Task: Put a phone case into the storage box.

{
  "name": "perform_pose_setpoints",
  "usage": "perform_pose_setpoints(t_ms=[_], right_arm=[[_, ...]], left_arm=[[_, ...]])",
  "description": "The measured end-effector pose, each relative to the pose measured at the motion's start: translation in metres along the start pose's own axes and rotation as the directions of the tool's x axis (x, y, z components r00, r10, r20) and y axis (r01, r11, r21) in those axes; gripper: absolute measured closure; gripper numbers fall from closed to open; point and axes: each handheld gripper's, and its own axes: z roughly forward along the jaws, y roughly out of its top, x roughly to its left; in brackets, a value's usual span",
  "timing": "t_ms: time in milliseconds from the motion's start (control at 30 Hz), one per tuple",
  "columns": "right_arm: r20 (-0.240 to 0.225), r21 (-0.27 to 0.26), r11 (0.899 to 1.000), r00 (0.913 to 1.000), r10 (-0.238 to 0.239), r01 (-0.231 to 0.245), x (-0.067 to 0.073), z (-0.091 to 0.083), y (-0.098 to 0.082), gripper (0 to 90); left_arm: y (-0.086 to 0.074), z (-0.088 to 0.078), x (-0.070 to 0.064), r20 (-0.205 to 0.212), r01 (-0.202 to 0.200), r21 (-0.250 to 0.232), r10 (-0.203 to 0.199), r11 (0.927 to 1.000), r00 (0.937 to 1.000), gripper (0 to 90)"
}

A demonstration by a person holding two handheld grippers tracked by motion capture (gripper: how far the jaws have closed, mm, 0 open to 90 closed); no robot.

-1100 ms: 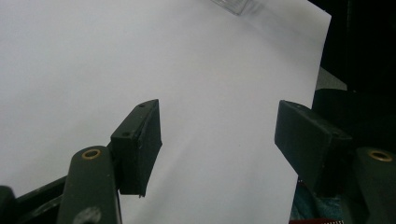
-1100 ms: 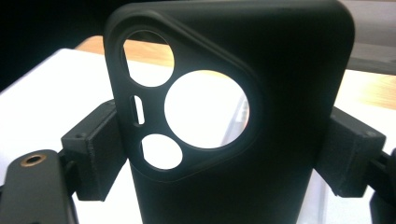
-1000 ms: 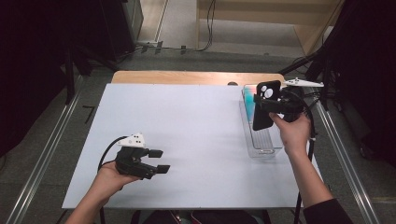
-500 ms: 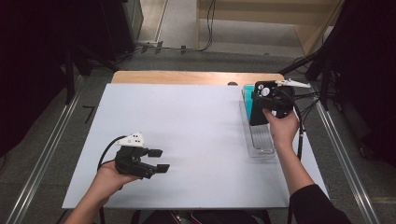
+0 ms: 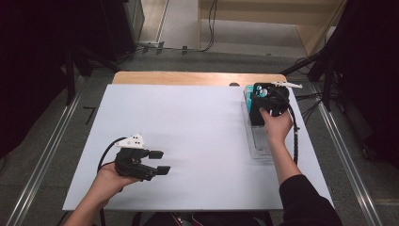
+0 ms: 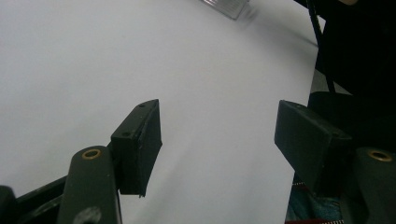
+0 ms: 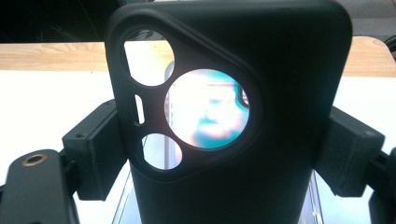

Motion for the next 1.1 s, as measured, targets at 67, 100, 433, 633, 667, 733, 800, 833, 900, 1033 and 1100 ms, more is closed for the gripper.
perform_pose_setpoints(t_ms=[67,100,433,633,667,733,800,833,900,1033,1100], right_arm=[[0.010,-0.003,1.000,0.9999,-0.012,0.012,0.000,0.003,0.002,13.1],[0.012,0.004,1.000,0.9997,-0.019,0.019,0.000,0.006,0.003,13.1],[0.038,-0.014,0.999,0.9987,-0.033,0.034,0.003,0.030,0.020,13.3],[0.052,-0.043,0.999,0.9984,-0.022,0.024,0.003,0.043,0.028,13.3],[0.046,-0.059,0.998,0.9989,-0.009,0.012,0.002,0.044,0.029,13.3],[0.036,-0.067,0.998,0.9994,-0.003,0.005,0.002,0.047,0.030,13.2],[0.034,-0.078,0.997,0.9993,-0.016,0.018,0.002,0.050,0.029,13.1],[0.032,-0.085,0.996,0.9993,-0.018,0.021,0.002,0.051,0.029,13.1],[0.037,-0.089,0.996,0.9991,-0.021,0.025,0.003,0.052,0.028,12.6],[0.041,-0.088,0.996,0.9987,-0.029,0.032,0.004,0.051,0.028,11.7],[0.039,-0.093,0.995,0.9987,-0.034,0.037,0.004,0.051,0.027,11.1]], left_arm=[[0.000,0.000,0.000,0.004,-0.001,0.000,0.001,1.0000,1.0000,32.3],[0.000,0.001,0.000,0.004,-0.004,0.004,0.004,1.0000,1.0000,32.3],[0.000,0.003,0.000,0.011,-0.003,0.006,0.003,1.0000,0.9999,32.4],[0.001,0.002,0.002,0.013,0.000,0.002,0.000,1.0000,0.9999,32.4],[0.001,0.002,0.002,0.012,0.000,0.001,0.000,1.0000,0.9999,32.4],[0.001,0.002,0.002,0.012,-0.003,0.000,0.003,1.0000,0.9999,32.4],[0.001,0.003,0.002,0.017,-0.004,0.001,0.004,1.0000,0.9998,32.4],[0.001,0.003,0.002,0.016,-0.004,0.003,0.004,1.0000,0.9999,32.4],[0.001,0.004,0.002,0.015,-0.004,0.009,0.004,1.0000,0.9999,32.4],[0.001,0.004,0.002,0.015,-0.001,0.006,0.000,1.0000,0.9999,32.4],[0.001,0.003,0.002,0.015,-0.001,0.007,0.001,1.0000,0.9999,32.4]])
